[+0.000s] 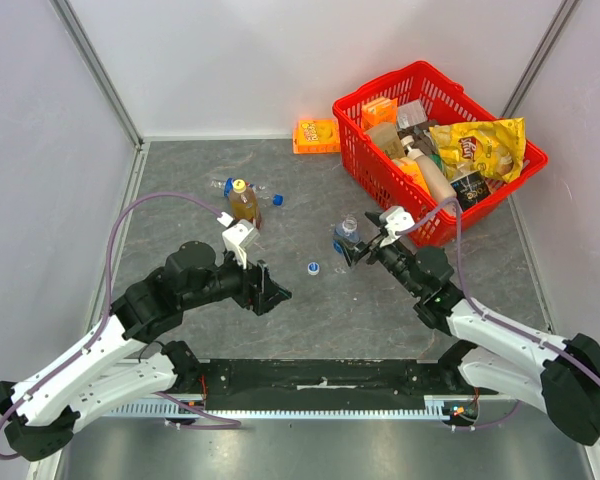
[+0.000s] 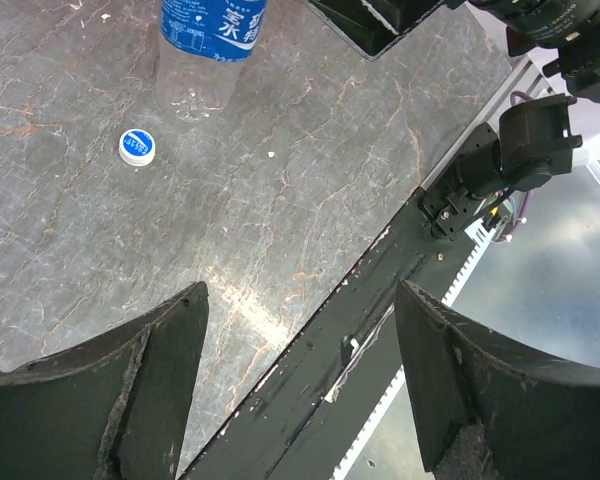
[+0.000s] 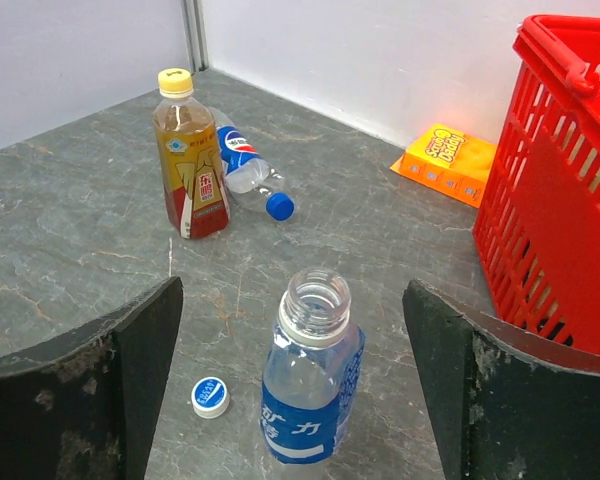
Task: Unscrew the bottle caps
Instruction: Place the plastic bottle at the center of the board, then pick up the plastic bottle at the center of the board.
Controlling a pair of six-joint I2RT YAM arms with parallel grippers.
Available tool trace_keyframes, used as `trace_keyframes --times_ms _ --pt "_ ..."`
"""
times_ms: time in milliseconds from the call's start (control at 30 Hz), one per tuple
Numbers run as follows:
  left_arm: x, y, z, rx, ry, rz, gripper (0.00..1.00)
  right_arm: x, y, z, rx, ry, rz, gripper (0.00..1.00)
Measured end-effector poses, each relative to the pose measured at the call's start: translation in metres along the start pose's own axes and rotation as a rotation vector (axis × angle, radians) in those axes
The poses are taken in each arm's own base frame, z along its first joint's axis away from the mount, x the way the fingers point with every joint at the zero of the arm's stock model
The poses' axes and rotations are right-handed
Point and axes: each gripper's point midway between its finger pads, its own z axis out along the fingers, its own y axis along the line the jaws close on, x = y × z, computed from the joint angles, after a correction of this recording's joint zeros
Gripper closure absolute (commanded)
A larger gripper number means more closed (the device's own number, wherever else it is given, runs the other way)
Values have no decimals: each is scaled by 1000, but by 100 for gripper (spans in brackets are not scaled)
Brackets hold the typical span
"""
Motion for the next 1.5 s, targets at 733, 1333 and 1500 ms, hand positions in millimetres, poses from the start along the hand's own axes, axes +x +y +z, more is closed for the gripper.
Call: trace_keyframes --times_ms 733,1333,1500 --pt "-22 72 -7 -457 -36 -20 0 -94 -8 4 27 -122 16 2" --pt "-50 221 20 -917 29 -169 1 -77 -8 14 33 -24 31 2" --pt "-41 247 57 -896 81 -138 1 -83 -13 11 59 -39 31 2"
